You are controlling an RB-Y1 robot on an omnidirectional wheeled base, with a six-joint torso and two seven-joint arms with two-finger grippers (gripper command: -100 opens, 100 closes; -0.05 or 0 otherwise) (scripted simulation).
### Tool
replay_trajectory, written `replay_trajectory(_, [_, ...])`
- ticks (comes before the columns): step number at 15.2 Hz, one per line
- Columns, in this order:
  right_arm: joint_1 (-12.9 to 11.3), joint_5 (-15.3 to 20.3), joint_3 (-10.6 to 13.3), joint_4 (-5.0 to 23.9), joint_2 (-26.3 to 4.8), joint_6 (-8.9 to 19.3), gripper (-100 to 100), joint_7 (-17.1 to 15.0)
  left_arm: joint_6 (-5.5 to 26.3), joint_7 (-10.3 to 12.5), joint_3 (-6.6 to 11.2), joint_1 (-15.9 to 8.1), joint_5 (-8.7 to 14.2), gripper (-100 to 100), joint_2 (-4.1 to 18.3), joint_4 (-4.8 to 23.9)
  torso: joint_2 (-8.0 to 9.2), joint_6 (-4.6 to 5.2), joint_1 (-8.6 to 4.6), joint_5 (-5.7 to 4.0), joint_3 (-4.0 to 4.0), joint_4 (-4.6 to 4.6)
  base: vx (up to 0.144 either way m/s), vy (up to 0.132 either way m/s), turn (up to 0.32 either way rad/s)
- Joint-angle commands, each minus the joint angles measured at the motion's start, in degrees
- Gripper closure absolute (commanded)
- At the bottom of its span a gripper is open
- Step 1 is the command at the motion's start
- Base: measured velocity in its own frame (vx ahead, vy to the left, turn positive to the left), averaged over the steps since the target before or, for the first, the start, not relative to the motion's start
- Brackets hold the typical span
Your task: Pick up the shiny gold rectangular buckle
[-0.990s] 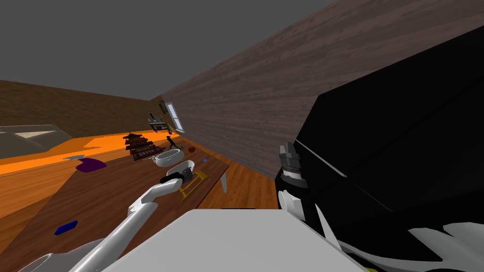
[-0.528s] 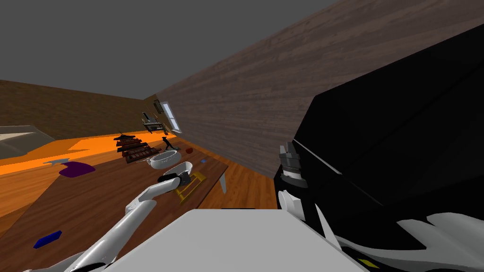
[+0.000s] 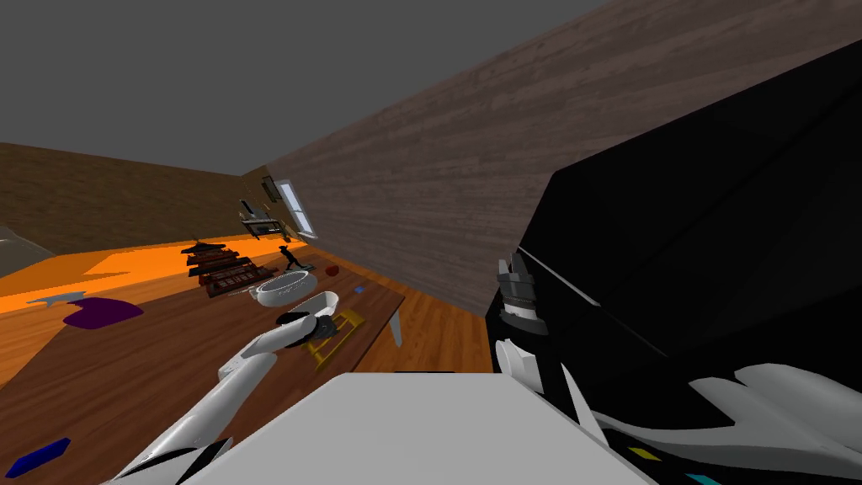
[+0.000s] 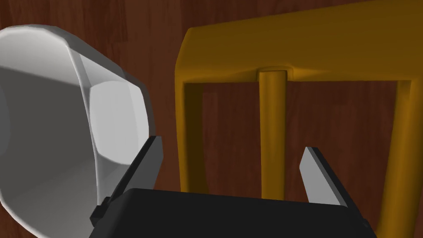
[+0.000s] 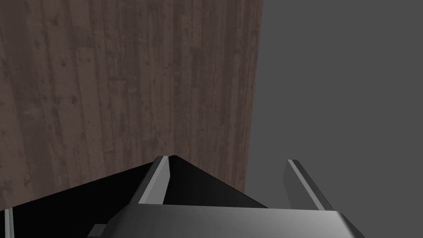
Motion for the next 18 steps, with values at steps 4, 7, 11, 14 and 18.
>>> replay_trajectory(4, [0.0, 0.0, 0.0, 0.0, 0.0, 0.0, 0, 0.0, 5.5, 1.8, 1.28, -1.7, 2.5, -100, 0.6, 4.1, 0.0, -0.02, 0.0, 0.0, 0.0, 0.0, 0.009, 0.013, -0.043])
replay_trajectory(7, [0.0, 0.0, 0.0, 0.0, 0.0, 0.0, 0, 0.0, 8.1, 2.7, 1.92, -2.5, 3.8, -100, 0.8, 6.2, -0.02, -0.01, 0.02, 0.0, -0.01, -0.01, 0.013, 0.016, -0.045])
replay_trajectory(11, [0.0, 0.0, 0.0, 0.0, 0.0, 0.0, 0, 0.0, 9.4, 3.0, 2.24, -3.3, 4.5, -100, 1.0, 7.8, -0.01, -0.01, 0.01, 0.0, -0.01, 0.0, 0.01, 0.015, -0.031])
replay_trajectory(14, [0.0, 0.0, 0.0, 0.0, 0.0, 0.0, 0, 0.0, 7.3, 3.2, 3.51, -4.1, 4.3, -100, 0.9, 11.8, 0.16, 0.05, 0.01, 0.0, 0.09, 0.03, -0.051, 0.022, -0.236])
replay_trajectory(18, [0.0, 0.0, 0.0, 0.0, 0.0, 0.0, 0, 0.0, 4.9, 3.3, 4.74, -4.8, 4.0, -100, 0.8, 15.6, 0.37, 0.01, 0.11, 0.02, 0.21, 0.08, -0.081, 0.036, -0.216])
